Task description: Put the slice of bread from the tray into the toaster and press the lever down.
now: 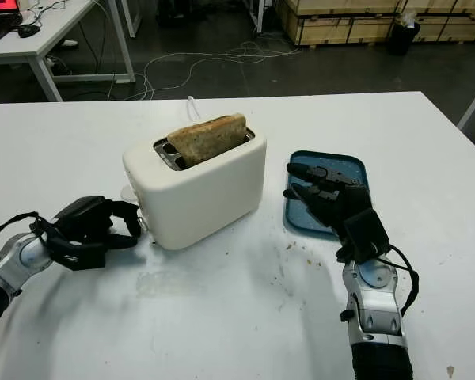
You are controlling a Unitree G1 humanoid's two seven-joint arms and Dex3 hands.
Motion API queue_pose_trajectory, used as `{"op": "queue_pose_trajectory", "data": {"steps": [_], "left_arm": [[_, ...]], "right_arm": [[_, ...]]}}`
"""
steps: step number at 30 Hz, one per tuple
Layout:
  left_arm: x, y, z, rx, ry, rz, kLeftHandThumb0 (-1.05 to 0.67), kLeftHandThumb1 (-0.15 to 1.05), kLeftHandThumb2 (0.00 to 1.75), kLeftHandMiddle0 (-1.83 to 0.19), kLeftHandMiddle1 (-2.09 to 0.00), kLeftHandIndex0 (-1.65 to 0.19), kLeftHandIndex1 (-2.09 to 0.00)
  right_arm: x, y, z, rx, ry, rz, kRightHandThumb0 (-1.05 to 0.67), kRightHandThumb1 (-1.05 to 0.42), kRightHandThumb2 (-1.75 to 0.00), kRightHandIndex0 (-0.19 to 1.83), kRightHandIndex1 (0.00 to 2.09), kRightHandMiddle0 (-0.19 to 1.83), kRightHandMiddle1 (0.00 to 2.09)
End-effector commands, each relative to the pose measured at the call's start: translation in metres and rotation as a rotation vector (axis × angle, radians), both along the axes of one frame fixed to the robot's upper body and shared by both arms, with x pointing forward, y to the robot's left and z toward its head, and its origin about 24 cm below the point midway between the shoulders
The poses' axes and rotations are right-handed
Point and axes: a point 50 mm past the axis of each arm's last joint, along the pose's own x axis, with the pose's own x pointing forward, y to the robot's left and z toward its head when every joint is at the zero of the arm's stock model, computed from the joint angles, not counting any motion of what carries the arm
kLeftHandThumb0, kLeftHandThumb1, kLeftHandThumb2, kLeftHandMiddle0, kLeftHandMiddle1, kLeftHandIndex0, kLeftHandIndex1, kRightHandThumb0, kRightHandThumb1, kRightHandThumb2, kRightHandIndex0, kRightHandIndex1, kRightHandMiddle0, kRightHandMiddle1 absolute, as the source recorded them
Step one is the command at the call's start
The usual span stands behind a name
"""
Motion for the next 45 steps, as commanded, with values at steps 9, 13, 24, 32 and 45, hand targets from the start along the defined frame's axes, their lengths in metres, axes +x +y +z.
{"op": "queue_pose_trajectory", "data": {"steps": [9,13,24,32,45], "left_arm": [[-0.002,0.007,0.018,-0.096,-0.049,0.045,-1.05,0.92,0.54,-1.57,-1.46,-0.57,-1.19],[0.003,0.021,0.030,-0.120,-0.144,0.152,-1.05,0.92,0.63,-1.57,-1.55,-0.49,-1.37],[0.002,0.043,0.059,-0.190,-0.568,0.382,-1.05,0.92,0.55,-1.57,-1.75,-0.34,-1.74],[-0.009,0.034,0.072,-0.217,-0.896,0.301,-1.04,0.92,0.63,-0.22,-1.75,0.00,-1.41],[-0.020,0.002,0.052,-0.141,-1.125,0.037,-0.90,0.92,0.63,0.00,-1.75,0.00,-0.87]], "right_arm": [[0.002,0.001,0.003,0.006,-0.025,0.003,-0.54,-0.92,-0.11,0.89,0.61,1.06,0.00],[0.002,0.001,0.003,-0.002,-0.030,0.004,-0.54,-0.92,-0.11,0.89,0.61,1.06,0.00],[0.001,0.000,0.002,-0.012,-0.020,-0.002,-0.54,-0.92,-0.11,0.89,0.64,1.06,0.00],[0.001,0.000,0.001,0.006,-0.020,0.007,-0.53,-0.92,-0.11,0.89,0.64,1.06,0.00],[0.002,0.001,0.001,0.003,-0.017,0.005,-0.54,-0.92,-0.11,0.89,0.66,1.07,0.01]]}}
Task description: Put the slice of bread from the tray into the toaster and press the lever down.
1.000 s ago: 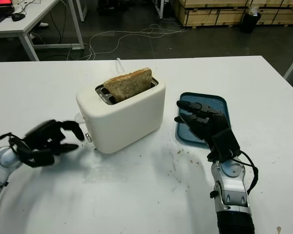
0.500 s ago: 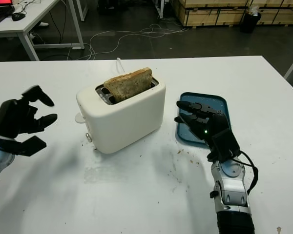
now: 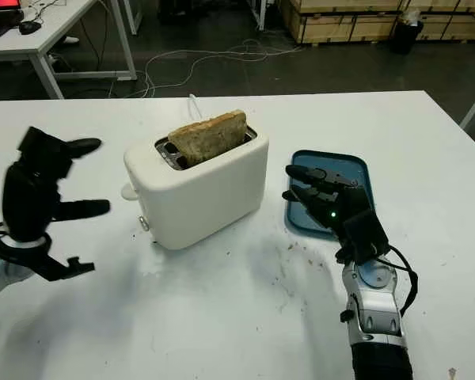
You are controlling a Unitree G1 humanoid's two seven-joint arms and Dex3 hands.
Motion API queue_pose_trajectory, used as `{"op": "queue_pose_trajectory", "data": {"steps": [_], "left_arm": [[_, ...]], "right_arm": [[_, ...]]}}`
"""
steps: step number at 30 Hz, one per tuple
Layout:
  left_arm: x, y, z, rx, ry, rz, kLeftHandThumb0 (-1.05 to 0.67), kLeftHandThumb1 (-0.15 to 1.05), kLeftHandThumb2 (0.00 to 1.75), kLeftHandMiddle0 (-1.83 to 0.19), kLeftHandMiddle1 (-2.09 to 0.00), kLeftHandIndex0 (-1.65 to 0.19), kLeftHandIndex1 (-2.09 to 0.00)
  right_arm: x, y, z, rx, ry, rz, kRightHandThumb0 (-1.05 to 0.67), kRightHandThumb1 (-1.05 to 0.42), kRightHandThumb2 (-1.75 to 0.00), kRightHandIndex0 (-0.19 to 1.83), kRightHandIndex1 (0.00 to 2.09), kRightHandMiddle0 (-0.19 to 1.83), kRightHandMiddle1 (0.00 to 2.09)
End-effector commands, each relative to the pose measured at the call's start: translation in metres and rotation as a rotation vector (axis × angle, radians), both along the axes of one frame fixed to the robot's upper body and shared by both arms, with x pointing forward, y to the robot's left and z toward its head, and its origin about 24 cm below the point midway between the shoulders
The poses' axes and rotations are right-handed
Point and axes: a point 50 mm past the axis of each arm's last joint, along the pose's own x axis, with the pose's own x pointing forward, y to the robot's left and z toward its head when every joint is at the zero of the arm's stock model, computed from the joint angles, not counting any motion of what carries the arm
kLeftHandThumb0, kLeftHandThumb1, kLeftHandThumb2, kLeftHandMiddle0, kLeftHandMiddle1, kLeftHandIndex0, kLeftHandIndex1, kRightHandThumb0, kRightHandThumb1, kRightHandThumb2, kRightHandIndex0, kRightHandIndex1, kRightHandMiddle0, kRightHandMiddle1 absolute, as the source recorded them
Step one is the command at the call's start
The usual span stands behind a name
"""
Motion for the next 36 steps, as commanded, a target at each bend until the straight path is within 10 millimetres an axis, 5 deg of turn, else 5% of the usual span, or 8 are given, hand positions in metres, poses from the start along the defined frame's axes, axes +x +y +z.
{"op": "queue_pose_trajectory", "data": {"steps": [1,9,24,31,36], "left_arm": [[0.002,0.001,-0.001,0.056,-0.017,-0.001,-0.89,0.92,0.65,0.00,-1.75,0.00,-0.87],[0.004,0.001,-0.010,0.172,0.030,0.000,-0.86,0.92,0.75,0.00,-1.75,0.00,-0.77],[0.002,0.014,-0.001,0.233,0.050,0.023,-0.80,0.92,0.86,0.00,-1.75,0.00,-1.35],[-0.005,0.020,0.005,0.147,-0.122,-0.004,-0.73,0.92,0.83,0.00,-1.75,0.00,-0.88],[-0.006,0.018,0.004,0.151,-0.147,-0.032,-0.72,0.92,0.84,0.00,-1.75,0.00,-0.79]], "right_arm": [[0.002,0.001,0.004,0.002,-0.027,-0.002,-0.54,-0.92,-0.11,0.89,0.66,1.07,0.01],[0.002,0.002,0.004,0.013,-0.035,0.012,-0.54,-0.92,-0.11,0.87,0.66,1.05,0.00],[0.002,0.002,0.005,0.003,-0.034,0.011,-0.54,-0.92,-0.11,0.87,0.65,1.05,0.00],[0.002,0.002,0.004,-0.006,-0.029,0.011,-0.54,-0.92,-0.11,0.87,0.65,1.05,0.00],[0.002,0.002,0.004,-0.005,-0.026,0.013,-0.54,-0.92,-0.11,0.87,0.63,1.04,0.00]]}}
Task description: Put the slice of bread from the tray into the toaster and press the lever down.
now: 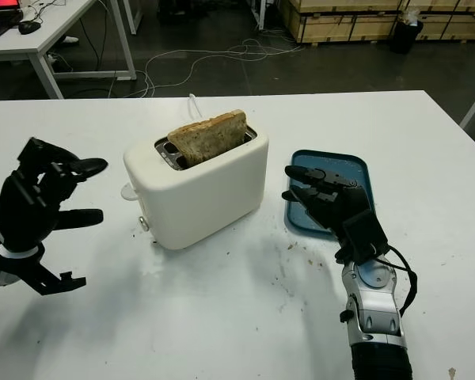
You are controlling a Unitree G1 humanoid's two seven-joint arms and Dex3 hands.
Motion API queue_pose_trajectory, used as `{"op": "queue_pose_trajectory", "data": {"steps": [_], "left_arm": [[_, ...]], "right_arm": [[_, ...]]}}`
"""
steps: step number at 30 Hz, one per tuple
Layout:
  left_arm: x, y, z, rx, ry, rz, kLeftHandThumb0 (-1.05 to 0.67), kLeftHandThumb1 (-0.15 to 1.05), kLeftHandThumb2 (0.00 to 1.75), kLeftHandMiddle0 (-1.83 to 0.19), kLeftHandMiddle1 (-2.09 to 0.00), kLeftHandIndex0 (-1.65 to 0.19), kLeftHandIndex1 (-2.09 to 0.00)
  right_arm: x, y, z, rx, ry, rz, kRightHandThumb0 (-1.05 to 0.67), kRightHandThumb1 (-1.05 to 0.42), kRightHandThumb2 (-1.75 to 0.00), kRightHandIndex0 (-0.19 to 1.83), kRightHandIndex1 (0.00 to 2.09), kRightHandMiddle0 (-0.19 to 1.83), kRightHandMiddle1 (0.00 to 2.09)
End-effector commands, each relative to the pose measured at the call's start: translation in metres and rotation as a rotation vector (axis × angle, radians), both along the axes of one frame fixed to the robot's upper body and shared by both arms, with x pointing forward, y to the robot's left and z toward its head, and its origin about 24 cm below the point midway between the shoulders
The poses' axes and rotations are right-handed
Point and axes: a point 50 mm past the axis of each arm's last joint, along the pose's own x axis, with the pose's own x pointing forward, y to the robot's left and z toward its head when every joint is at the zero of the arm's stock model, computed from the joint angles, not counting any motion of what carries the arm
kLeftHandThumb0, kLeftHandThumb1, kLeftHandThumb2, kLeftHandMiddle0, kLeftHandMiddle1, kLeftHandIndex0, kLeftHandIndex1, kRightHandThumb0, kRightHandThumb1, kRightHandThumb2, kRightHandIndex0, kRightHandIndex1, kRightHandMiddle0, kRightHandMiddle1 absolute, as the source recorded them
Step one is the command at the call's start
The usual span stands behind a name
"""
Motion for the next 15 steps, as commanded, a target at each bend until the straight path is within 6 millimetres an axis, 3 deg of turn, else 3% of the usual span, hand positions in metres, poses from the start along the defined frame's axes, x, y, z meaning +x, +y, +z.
{"op": "queue_pose_trajectory", "data": {"steps": [1,15], "left_arm": [[0.0025,-0.0002,0.0032,0.034,-0.030,-0.017,-0.72,0.92,0.83,0.00,-1.75,0.00,-0.79],[0.0072,-0.0055,-0.0033,0.055,0.051,-0.075,-0.74,0.92,0.74,0.00,-1.75,0.00,-0.98]], "right_arm": [[0.0020,0.0016,0.0042,-0.003,-0.026,0.007,-0.55,-0.92,-0.11,0.87,0.63,1.04,0.00],[0.0019,0.0015,0.0043,0.001,-0.027,0.002,-0.54,-0.92,-0.11,0.87,0.63,1.05,0.00]]}}
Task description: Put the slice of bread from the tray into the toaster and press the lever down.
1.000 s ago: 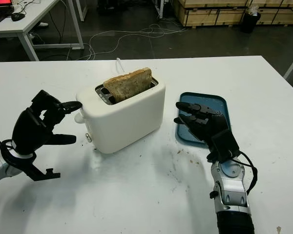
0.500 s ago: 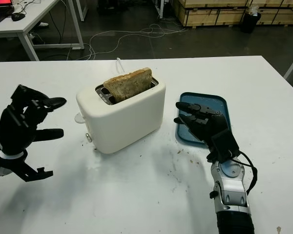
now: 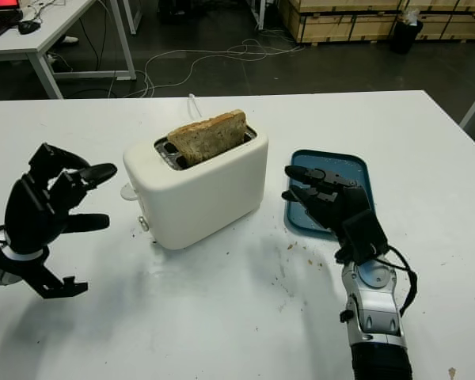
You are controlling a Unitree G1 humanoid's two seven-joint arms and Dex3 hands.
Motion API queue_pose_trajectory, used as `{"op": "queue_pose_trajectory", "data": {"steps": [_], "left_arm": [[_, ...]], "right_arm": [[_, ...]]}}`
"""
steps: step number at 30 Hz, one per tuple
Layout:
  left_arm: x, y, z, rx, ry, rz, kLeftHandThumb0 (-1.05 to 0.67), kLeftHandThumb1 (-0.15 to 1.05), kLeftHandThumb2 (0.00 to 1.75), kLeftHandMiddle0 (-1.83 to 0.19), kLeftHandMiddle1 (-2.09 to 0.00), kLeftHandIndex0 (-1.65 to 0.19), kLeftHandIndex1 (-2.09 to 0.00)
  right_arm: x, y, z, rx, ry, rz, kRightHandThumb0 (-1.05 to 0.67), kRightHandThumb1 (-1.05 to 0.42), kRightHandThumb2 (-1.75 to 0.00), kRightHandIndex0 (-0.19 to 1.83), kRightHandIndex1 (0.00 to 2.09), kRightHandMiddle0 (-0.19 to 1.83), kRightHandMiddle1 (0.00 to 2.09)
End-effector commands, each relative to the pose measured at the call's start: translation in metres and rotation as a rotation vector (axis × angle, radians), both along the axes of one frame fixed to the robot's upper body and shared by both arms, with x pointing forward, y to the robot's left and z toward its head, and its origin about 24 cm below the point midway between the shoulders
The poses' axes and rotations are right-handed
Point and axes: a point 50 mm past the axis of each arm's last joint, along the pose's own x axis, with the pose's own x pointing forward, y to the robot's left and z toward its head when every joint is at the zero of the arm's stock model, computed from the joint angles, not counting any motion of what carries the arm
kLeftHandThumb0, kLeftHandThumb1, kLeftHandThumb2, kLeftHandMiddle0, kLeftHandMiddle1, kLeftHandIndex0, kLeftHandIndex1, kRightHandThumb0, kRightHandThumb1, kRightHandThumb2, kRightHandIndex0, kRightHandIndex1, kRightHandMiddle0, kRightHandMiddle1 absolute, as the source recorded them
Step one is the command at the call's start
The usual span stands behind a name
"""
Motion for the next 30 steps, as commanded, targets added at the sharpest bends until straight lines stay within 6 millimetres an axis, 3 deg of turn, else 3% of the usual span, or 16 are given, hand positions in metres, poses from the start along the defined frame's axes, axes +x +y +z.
{"op": "queue_pose_trajectory", "data": {"steps": [1,30], "left_arm": [[0.004,0.000,0.003,0.014,0.021,-0.006,-0.74,0.92,0.74,0.00,-1.75,0.00,-1.00],[0.007,-0.003,-0.009,0.066,0.201,-0.004,-0.84,0.92,0.77,0.00,-1.75,0.00,-1.39]], "right_arm": [[0.002,0.002,0.004,-0.001,-0.028,0.003,-0.54,-0.92,-0.11,0.88,0.64,1.05,0.00],[0.001,0.001,0.004,-0.007,-0.031,0.005,-0.54,-0.92,-0.12,0.87,0.65,1.05,0.00]]}}
